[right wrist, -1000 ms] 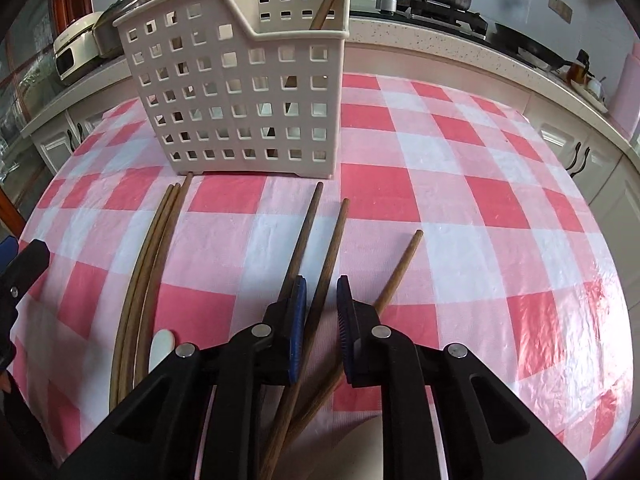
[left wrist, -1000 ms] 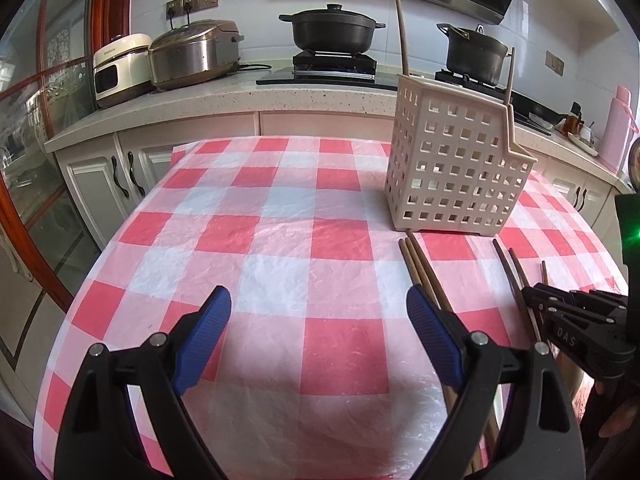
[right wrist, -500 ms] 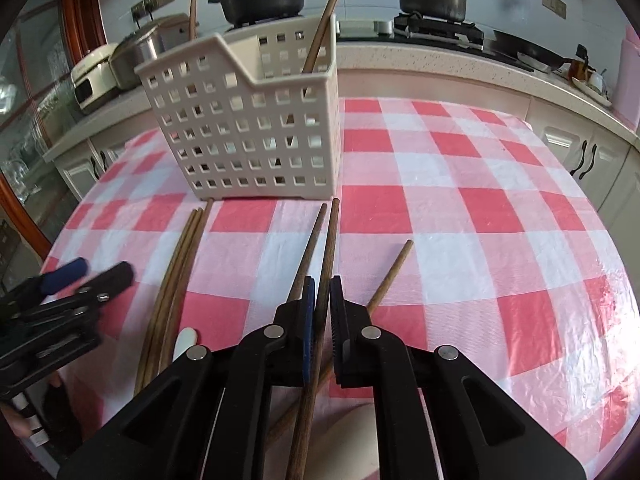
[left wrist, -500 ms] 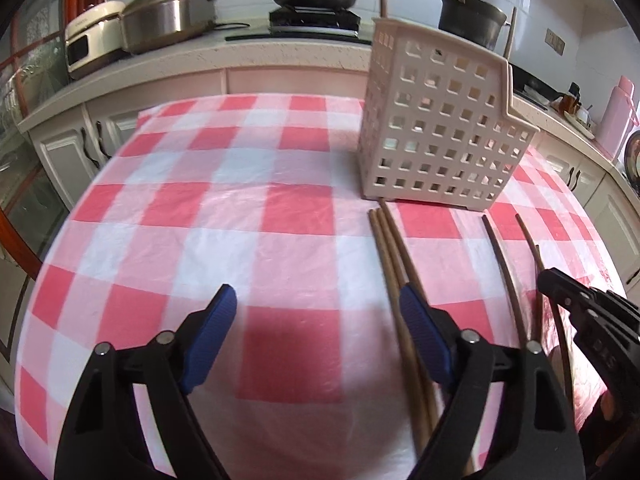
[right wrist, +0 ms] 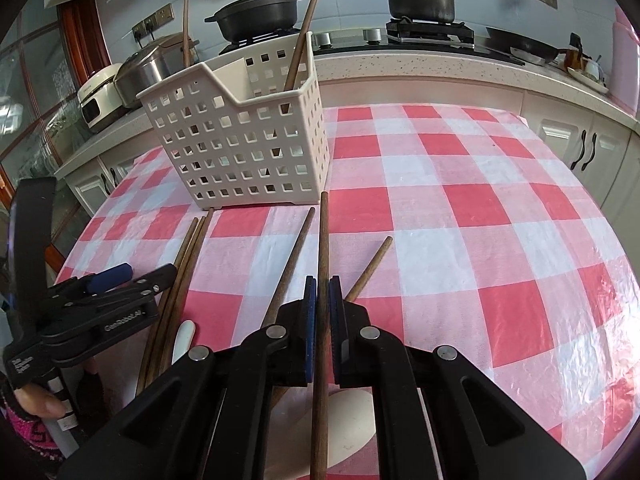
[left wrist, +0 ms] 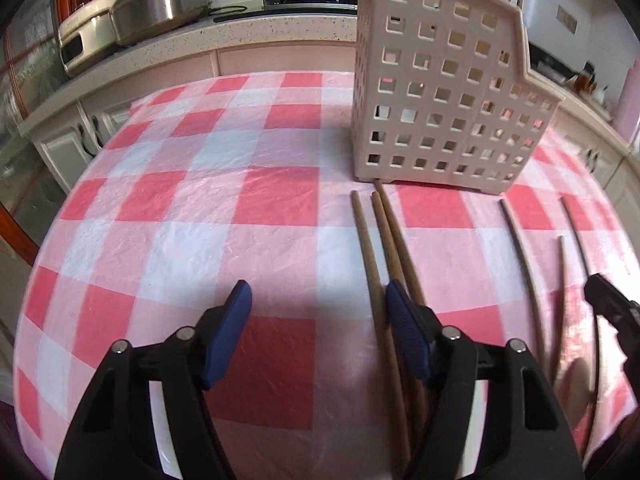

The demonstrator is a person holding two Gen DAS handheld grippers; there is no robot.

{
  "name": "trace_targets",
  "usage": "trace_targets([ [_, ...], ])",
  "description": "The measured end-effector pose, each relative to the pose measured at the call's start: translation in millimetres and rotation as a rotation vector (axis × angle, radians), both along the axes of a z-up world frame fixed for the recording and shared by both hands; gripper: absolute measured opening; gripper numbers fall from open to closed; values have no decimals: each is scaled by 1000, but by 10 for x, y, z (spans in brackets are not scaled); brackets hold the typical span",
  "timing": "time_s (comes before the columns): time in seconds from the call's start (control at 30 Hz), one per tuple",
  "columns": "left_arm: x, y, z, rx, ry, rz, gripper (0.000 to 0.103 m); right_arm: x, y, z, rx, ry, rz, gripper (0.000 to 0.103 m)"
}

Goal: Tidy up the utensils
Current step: 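Close the right gripper on a chopstick while the left gripper grasps another, then lift both chopsticks upright and carry them over the white caddy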

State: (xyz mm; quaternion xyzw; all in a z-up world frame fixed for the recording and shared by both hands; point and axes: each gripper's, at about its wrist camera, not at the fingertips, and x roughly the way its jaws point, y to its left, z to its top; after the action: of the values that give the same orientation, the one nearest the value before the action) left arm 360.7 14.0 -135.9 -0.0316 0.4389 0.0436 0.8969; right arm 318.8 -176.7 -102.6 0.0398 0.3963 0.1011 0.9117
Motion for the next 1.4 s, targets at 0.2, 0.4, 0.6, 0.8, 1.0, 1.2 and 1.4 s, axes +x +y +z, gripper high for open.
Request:
trace_targets([
  [0.2, 43, -55, 31, 2, 3, -38, 33, -13, -14, -3, 5, -7, 5, 7],
  [0.4, 29, -104, 38, 1, -5, -83, 8, -42, -27, 49, 13, -25, 4, 7],
  [0.6, -91, -49, 126, -43, -45, -91, 6, -107, -10, 135, 16, -55, 11, 7],
  [0.8, -390, 13, 490, -50, -176, -92, 6, -234, 33, 346, 24, -117, 23, 7],
  [1.0, -742, 56, 865, -60, -293, -103, 6, -456, 88, 643, 31, -203, 45, 7],
  [1.2, -1063, 60, 1144, -51, -378, -119, 6, -681, 116, 915, 38, -277, 58, 7],
  [1.4, -1324, 98, 1345, -55, -444, -126, 6, -890, 156, 1128, 33, -336, 69, 7],
])
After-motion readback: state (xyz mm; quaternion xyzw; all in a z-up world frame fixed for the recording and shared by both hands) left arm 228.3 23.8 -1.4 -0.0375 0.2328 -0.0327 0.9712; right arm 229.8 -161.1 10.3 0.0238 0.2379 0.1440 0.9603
